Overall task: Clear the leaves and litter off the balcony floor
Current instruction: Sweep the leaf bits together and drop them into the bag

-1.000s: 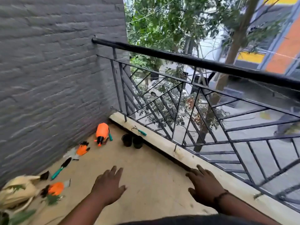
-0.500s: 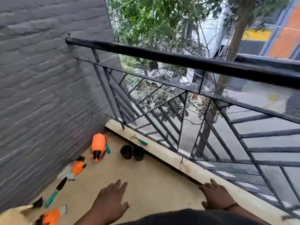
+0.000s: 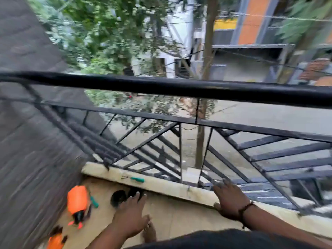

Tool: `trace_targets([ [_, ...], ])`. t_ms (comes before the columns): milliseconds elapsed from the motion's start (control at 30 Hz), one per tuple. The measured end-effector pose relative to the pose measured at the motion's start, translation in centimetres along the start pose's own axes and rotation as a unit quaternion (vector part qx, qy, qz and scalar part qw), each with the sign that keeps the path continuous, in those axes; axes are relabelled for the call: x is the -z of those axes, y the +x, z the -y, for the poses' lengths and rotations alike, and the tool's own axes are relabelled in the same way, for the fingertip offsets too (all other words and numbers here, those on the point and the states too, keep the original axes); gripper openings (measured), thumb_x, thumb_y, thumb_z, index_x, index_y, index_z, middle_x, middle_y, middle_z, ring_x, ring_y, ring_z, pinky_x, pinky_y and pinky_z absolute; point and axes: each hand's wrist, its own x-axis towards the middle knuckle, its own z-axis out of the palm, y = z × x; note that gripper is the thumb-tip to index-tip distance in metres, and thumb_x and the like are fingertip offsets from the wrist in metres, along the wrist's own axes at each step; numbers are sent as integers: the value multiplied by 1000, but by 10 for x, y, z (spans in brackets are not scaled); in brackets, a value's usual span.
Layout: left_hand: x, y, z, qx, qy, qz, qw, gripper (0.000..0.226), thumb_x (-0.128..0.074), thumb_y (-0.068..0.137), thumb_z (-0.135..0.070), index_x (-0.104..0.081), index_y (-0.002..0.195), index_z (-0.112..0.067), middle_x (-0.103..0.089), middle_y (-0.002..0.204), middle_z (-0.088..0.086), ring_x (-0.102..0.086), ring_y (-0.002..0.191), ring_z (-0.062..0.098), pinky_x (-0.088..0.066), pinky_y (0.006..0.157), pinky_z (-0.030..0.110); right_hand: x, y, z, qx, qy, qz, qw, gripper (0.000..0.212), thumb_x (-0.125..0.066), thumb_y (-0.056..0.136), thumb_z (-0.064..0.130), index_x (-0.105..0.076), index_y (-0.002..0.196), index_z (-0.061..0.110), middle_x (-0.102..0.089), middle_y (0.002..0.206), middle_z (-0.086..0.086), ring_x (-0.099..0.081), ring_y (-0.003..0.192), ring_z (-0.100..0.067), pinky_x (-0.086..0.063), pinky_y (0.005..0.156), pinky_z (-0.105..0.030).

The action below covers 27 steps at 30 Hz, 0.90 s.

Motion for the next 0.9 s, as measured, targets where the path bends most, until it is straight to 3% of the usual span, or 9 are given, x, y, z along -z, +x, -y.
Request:
trace_targets([
  [200,70,91,-29,-185,103,-25,977,72,-40,98,-55,-9,157,-27,-5,166,5,-15,151,25,-20,120,40,12,-12,-7,-141,27,15,990,58,-48,95,37,-31,148,20,-31,156,-6,-17,148,-28,-24,116,-41],
  [300,100,127,-51,-276,163,-34,946,72,-41,97,-57,-14,157,-27,-10,165,4,-21,149,26,-25,117,41,15,-30,3,-236,77,16,968,60,-46,96,38,-28,150,20,-29,157,-7,-15,149,-29,-22,117,-41],
  [467,123,160,-114,-409,253,-28,876,75,-41,97,-56,-10,158,-26,-6,166,5,-16,150,28,-19,119,43,4,-81,42,-385,159,15,909,57,-44,98,37,-30,150,19,-28,157,-8,-11,149,-29,-20,118,-43],
  [700,90,124,-195,-574,375,-21,728,75,-40,97,-58,-12,158,-24,-12,165,6,-24,148,28,-25,118,43,-47,-178,137,-581,268,59,766,57,-42,100,38,-26,151,19,-25,158,-6,-7,150,-29,-20,118,-41],
  [900,43,91,-184,-615,476,-10,628,78,-40,96,-59,-10,158,-22,-12,165,10,-26,146,29,-29,113,43,-83,-226,234,-673,374,71,634,56,-41,101,38,-24,152,20,-24,158,-4,-7,150,-29,-22,117,-41],
])
